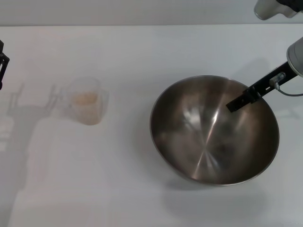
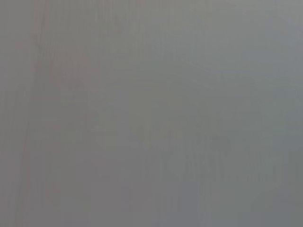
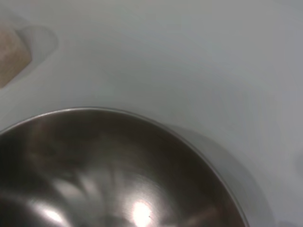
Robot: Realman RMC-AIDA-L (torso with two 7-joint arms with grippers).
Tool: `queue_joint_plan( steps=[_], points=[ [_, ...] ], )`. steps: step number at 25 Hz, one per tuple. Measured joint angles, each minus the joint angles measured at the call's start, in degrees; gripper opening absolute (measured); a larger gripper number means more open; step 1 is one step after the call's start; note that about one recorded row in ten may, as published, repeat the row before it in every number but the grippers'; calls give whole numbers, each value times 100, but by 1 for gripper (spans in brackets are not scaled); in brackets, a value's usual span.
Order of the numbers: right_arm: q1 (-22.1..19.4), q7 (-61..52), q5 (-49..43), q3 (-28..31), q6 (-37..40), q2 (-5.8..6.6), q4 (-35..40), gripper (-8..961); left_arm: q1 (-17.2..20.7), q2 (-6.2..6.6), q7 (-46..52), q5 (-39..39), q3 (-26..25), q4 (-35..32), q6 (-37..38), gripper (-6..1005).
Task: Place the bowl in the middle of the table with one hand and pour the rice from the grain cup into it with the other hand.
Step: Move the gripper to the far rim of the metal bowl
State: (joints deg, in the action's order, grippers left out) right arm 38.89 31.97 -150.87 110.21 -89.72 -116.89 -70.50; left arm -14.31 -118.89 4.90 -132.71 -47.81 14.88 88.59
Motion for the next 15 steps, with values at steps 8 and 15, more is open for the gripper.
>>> queue_joint_plan(
  steps=[8, 15],
  points=[
    [-16, 45, 1, 8, 112, -17, 132, 726, -1, -2, 13, 0, 0, 8, -5, 816],
    [34, 131, 1, -20, 129, -13, 292, 556, -2, -2, 16, 0, 0, 17, -4, 813]
  ],
)
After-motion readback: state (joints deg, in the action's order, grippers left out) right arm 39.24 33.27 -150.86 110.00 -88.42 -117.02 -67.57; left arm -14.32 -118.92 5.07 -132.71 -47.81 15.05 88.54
